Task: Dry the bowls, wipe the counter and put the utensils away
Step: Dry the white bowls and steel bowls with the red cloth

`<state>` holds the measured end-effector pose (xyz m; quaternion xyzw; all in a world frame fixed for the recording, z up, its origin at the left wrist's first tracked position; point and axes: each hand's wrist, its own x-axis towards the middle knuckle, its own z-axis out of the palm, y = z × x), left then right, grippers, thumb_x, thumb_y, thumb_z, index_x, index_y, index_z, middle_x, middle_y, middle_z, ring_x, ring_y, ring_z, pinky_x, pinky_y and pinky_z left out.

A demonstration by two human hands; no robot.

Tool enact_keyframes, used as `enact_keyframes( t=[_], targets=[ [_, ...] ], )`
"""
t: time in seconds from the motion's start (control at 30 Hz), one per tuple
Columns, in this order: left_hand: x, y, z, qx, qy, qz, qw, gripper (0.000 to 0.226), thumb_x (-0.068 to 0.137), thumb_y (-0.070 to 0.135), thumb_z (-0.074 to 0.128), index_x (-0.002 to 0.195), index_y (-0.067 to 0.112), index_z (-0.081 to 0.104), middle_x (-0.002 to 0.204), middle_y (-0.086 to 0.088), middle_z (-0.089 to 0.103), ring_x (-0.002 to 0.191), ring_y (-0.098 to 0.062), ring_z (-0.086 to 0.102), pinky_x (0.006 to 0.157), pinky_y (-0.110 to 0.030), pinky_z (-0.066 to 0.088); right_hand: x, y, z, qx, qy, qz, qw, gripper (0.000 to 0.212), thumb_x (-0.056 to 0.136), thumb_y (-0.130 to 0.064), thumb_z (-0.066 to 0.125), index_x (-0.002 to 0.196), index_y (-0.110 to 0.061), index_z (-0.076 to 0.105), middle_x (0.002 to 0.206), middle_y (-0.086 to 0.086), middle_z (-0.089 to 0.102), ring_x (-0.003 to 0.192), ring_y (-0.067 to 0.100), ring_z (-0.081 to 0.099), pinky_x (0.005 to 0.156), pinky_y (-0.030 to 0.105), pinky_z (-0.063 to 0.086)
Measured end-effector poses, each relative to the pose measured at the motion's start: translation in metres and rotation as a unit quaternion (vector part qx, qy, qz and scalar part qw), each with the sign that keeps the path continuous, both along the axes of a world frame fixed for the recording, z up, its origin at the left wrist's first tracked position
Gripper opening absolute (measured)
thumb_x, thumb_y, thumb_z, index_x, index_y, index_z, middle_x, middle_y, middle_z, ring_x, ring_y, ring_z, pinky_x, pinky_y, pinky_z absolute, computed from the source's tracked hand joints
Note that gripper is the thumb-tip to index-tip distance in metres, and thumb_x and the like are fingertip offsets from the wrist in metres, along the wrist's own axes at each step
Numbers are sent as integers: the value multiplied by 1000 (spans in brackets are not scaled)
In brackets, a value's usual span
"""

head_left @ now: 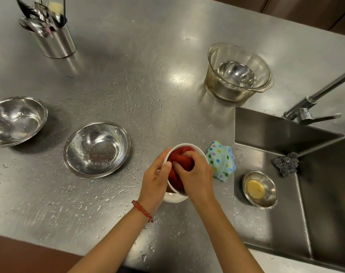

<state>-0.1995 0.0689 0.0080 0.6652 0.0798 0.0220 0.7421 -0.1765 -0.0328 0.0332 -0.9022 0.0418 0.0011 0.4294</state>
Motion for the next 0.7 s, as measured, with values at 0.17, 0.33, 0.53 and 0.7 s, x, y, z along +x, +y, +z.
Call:
enact_keyframes(
  t=[0.17, 0.33, 0.53, 0.7],
  targets=[
    [8, 1, -1, 3, -3, 24, 1000, 30, 89, 19, 48, 114, 34, 54, 102, 28, 63, 94, 16, 56, 71, 0, 41, 4, -7, -3, -183, 50, 65, 980, 29, 86, -24, 58, 112, -14, 55, 106, 4, 62, 95, 21, 57, 76, 25, 43],
    [23, 6, -11, -21, 28, 42, 999, 31, 95, 17, 43, 110, 40, 59, 112, 13, 62, 94, 11, 58, 66, -6, 48, 17, -25, 13, 108, 80, 72, 988, 24, 75, -18, 72, 96, -29, 67, 84, -15, 64, 83, 3, 62, 74, 18, 52],
    [64, 19, -20, -112, 121, 65, 984, 26, 93, 30, 48, 115, 34, 60, 122, -6, 58, 103, -26, 59, 57, -50, 57, 32, -48, 9, 251, 2, -58, 966, 27, 77, -10, 72, 96, -26, 62, 93, -4, 67, 82, 1, 64, 66, 10, 52],
    [92, 20, -30, -87, 161, 80, 980, 20, 94, 27, 47, 110, 29, 58, 115, -9, 57, 88, -23, 62, 48, -44, 58, 40, -65, -8, 256, 10, -91, 962, 29, 77, -11, 72, 99, -26, 61, 95, -6, 64, 89, 7, 62, 63, 7, 51]
  ],
)
